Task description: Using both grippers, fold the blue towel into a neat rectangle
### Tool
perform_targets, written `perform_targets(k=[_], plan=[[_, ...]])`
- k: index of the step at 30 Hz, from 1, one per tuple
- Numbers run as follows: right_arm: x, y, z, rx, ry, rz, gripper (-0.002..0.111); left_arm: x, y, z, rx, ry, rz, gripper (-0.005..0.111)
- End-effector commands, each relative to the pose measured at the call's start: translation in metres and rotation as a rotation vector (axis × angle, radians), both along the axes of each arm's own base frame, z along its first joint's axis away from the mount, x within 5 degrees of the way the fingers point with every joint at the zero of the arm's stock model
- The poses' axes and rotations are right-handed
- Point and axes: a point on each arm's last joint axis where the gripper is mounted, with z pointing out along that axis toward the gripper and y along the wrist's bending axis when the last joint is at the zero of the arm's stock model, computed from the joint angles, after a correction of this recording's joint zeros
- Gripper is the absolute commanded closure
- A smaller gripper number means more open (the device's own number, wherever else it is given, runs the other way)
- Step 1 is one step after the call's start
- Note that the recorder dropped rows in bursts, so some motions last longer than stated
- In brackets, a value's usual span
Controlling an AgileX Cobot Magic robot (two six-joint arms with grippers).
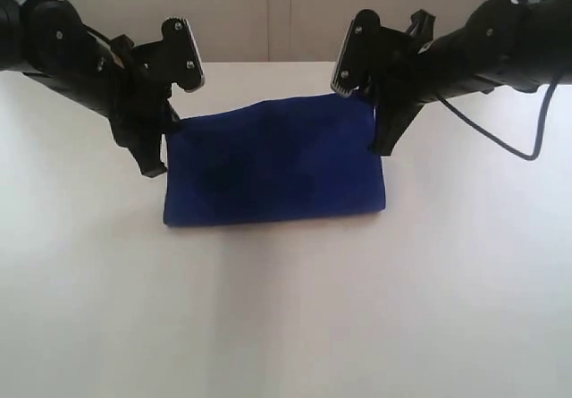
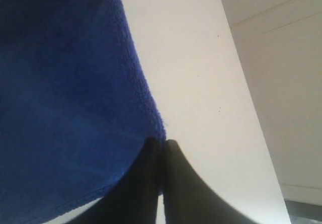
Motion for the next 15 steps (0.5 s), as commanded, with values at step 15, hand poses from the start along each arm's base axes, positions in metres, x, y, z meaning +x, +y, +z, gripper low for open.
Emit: perform_targets(k=[15], plan=[[0.015, 0.003, -0.006, 0.005, -0.026, -0.021, 0.108, 0.021, 0.014, -0.004, 0.007, -0.03, 0.049, 0.107]])
